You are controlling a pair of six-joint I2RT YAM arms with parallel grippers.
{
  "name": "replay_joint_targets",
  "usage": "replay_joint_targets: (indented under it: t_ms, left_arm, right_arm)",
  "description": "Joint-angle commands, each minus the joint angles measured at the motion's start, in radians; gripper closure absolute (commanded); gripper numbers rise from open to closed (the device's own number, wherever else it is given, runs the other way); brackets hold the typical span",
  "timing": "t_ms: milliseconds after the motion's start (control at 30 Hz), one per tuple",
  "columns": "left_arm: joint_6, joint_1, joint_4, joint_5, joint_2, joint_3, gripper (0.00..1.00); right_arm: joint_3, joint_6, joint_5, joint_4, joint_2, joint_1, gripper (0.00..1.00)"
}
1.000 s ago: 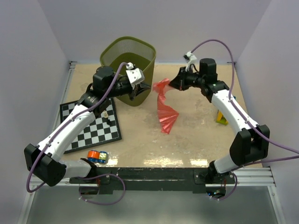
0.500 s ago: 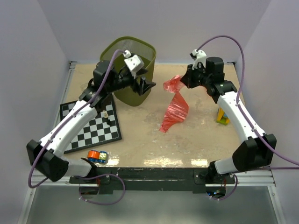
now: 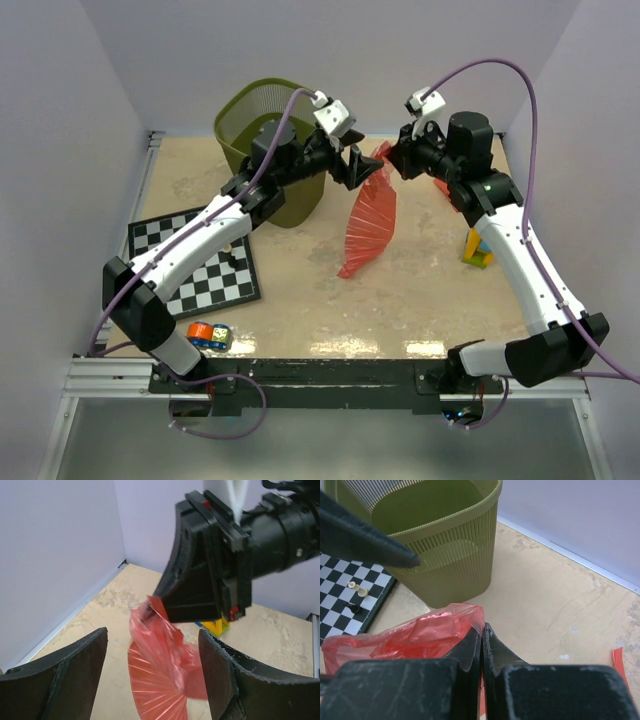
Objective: Put the trash bags into the trash bin
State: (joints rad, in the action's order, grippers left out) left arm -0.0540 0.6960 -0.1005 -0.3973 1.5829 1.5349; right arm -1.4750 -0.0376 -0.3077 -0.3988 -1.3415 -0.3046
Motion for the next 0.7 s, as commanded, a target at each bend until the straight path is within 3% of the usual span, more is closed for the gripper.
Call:
replay_joint_targets:
  t_ms: [0,267,667]
  left_arm:
    - [-0.061,-0.007,-0.080,0.040,0.035,0.090,0.23]
    - [-0.052,-0.007,-0.025,0.135,0.109,0.148,0.27]
    - [0.201,0.005,0.058,0.305,0.115,0.117,0.28]
  right_arm:
    - [0.010,-0.027,0.022,0.021,0.028,-0.005,1.00]
    - [0.030,-0.030,0.002,0.052,0.042,-0.007,1.00]
    - [0.019,0.001,0.031,0.071,0.064,-0.007,1.00]
